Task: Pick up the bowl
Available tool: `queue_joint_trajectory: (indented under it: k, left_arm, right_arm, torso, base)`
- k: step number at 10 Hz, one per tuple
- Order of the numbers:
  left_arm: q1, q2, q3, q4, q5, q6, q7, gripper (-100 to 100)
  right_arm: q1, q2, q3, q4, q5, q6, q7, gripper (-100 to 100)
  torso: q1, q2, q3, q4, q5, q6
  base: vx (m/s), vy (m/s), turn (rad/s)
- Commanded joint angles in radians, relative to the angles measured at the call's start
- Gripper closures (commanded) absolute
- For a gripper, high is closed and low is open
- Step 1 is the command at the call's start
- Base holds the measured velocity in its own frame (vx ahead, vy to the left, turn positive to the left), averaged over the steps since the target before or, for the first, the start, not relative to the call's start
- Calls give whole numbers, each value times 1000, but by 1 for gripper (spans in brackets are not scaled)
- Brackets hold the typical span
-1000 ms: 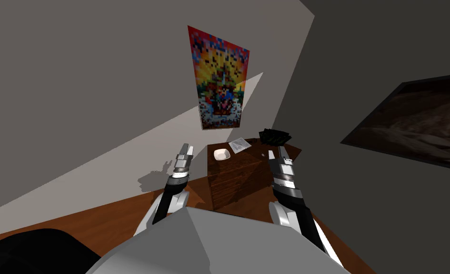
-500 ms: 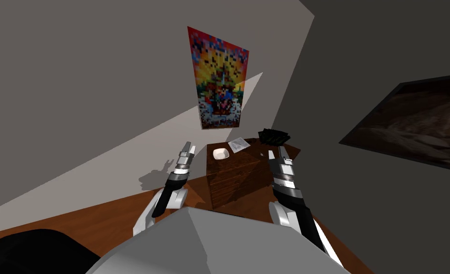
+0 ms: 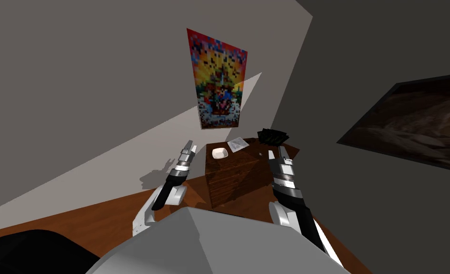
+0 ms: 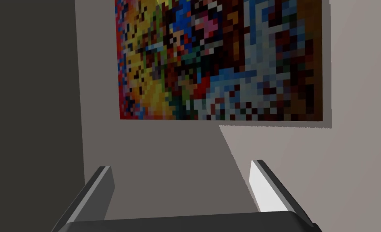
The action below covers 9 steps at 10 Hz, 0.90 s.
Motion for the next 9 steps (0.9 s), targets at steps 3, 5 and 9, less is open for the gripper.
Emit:
queue_joint_trajectory:
  k: [3,5,9]
  left_arm:
    - [-38,48,7,5,24,93,30,-100]
    - [-55,72,11,7,36,142,45,-100]
    - [-89,118,20,13,64,239,75,-100]
  right_arm:
    - [0,0,0,0,0,0,0,0]
    - [0,0,0,0,0,0,0,0]
    - [0,0,0,0,0,0,0,0]
  torso:
    - [0,-1,0,0,0,0]
    - [0,0,0,0,0,0]
    - [-1,-1,0,0,0,0]
  base:
    - [-12,-39,8]
    - [-12,-44,7]
    - [-8,-51,8]
